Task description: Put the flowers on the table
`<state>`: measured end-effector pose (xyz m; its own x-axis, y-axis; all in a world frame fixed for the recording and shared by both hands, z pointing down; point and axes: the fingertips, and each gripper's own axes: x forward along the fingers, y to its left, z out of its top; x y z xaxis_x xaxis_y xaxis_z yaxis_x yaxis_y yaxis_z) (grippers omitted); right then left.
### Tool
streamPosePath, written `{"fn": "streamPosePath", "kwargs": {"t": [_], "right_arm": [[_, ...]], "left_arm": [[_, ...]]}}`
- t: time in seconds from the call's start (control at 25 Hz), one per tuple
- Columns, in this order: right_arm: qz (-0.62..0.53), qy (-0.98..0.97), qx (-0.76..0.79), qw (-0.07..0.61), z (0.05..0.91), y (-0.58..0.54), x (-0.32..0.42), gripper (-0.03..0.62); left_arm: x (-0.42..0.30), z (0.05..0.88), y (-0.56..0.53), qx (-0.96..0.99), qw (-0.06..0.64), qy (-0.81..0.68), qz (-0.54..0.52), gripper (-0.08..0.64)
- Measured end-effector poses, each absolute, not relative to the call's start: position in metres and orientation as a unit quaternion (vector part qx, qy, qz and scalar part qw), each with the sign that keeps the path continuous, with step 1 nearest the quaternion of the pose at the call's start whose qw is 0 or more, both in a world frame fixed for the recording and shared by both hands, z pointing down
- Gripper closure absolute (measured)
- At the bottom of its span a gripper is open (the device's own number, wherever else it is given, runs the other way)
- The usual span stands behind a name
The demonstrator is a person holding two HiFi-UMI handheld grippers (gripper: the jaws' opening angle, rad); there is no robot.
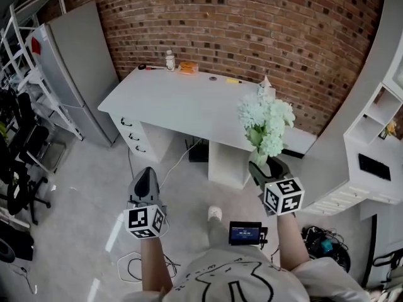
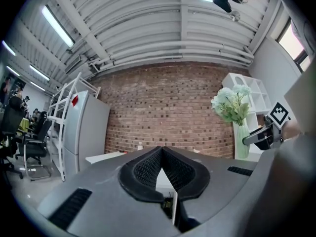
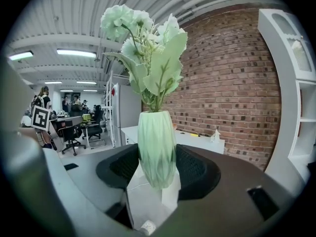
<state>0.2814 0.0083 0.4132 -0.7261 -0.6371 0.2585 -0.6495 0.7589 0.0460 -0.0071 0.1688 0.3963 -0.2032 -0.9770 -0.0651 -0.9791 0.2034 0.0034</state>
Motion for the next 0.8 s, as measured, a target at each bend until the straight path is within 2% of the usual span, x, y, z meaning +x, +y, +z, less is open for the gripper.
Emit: {"fn": "streamPosePath", "kwargs": {"t": [0.8], "right_arm": [[0.029,-0.932,0.338,0.128,0.412,-0.124,0.176,0.359]], "left_arm": [[-0.111,0.391,0.048,-0.618,0.026,0.785,0.026,0.548]]}}
